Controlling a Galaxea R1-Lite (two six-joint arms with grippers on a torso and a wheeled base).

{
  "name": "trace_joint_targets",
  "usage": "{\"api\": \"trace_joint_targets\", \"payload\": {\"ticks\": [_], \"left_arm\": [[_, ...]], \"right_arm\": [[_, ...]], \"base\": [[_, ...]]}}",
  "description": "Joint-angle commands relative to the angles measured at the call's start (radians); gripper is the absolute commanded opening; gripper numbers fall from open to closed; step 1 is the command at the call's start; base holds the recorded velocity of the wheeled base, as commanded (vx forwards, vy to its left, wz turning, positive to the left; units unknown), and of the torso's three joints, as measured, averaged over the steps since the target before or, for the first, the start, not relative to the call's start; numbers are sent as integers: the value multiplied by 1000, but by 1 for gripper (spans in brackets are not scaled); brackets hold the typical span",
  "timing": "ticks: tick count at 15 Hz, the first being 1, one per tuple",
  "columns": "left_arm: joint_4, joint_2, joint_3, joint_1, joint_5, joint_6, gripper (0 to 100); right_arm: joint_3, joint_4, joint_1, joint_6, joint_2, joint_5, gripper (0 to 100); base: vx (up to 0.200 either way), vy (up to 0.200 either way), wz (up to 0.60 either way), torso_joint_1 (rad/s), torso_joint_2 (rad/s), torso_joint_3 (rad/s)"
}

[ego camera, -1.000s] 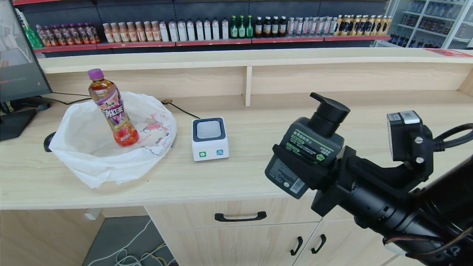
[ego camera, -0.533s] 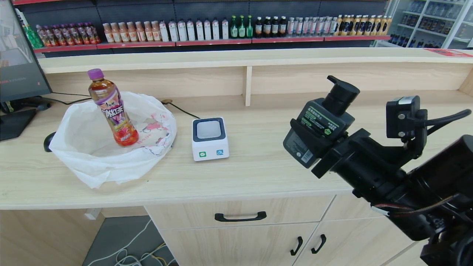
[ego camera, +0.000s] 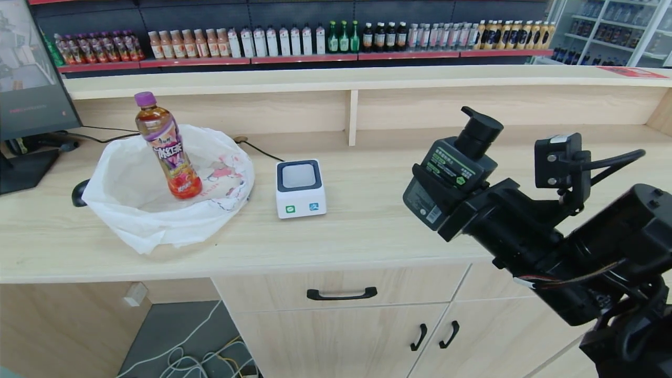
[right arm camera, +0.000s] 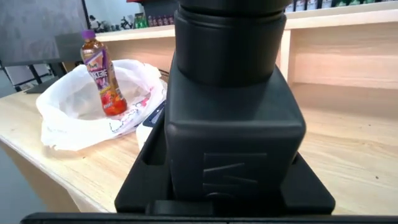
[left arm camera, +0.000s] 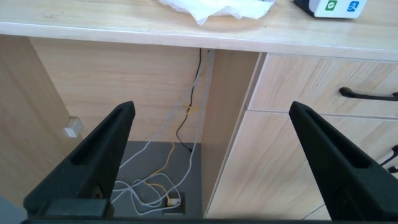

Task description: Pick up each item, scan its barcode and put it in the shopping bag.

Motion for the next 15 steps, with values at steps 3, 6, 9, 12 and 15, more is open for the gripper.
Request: {"api": "trace_joint_targets", "payload": {"ticks": [3, 6, 9, 12, 15], "left_arm": [[0, 0, 0, 0, 1, -2, 100], [0, 0, 0, 0, 1, -2, 100], [0, 0, 0, 0, 1, -4, 100], [0, 0, 0, 0, 1, -4, 100], [0, 0, 0, 0, 1, -5, 100]], "right_arm": [[-23, -3, -16, 0, 8, 0, 0], [-34, -3, -32, 0, 14, -1, 0], [-22, -3, -47, -3, 6, -3, 0], [-14, -3, -49, -21, 6, -4, 0], [-17, -3, -50, -47, 8, -89, 0]], "base": [[0, 0, 0, 0, 0, 0], [0, 133, 0, 3, 8, -2], [0, 200, 0, 1, -4, 1], [0, 200, 0, 6, 2, -2], [0, 200, 0, 1, 1, 1]]}}
